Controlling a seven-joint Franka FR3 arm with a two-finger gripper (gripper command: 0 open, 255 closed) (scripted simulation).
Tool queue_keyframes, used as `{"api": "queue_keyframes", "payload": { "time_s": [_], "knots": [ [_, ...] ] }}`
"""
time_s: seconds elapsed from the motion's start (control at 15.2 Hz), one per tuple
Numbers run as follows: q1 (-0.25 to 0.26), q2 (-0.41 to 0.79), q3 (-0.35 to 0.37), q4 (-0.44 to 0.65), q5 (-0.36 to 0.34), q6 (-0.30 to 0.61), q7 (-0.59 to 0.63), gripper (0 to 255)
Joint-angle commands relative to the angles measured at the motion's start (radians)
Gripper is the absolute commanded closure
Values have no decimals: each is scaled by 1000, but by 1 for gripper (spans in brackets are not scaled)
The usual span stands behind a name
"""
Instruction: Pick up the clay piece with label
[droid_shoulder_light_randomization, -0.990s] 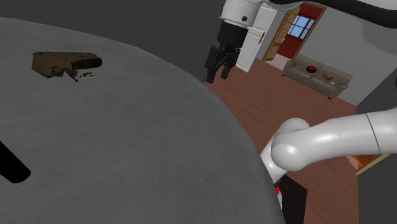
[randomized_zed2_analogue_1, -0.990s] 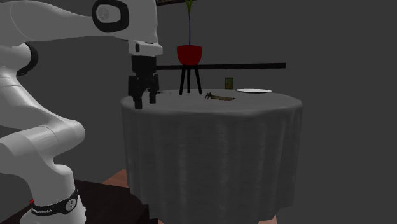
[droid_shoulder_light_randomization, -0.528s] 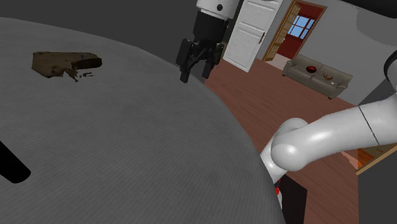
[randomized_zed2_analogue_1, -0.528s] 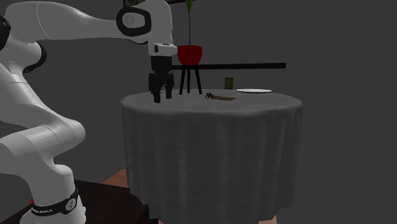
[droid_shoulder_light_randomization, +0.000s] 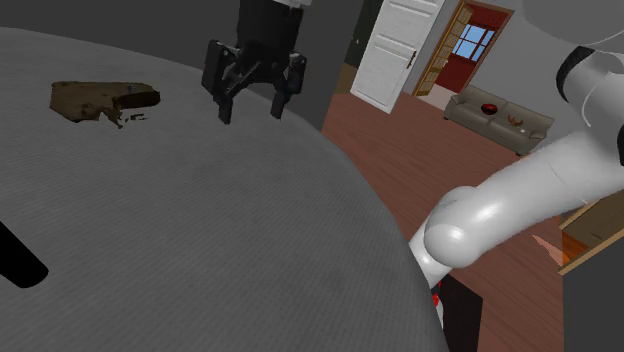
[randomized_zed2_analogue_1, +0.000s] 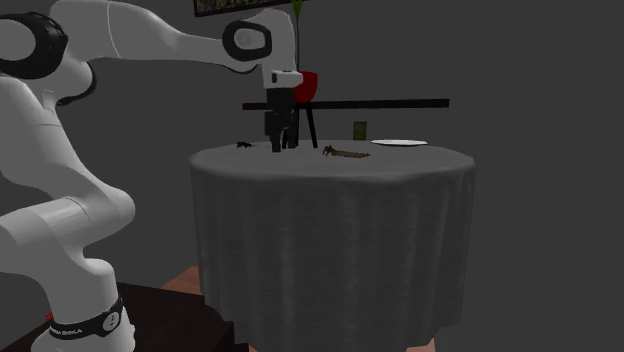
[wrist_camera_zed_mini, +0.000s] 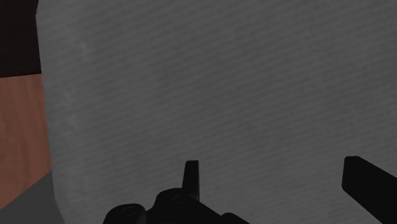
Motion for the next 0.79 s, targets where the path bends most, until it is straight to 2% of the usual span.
{"api": "queue_keyframes", "payload": {
  "time_s": [0.0,0.2,0.4,0.53,0.73],
  "knots": [
    [-13,78,60,79,-41,4,83,0],
    [-20,217,155,208,-138,1,218,0],
    [12,392,240,362,-285,-29,369,0],
    [73,524,274,484,-403,-72,468,0],
    [234,720,264,711,-576,-168,578,0]
  ]
}}
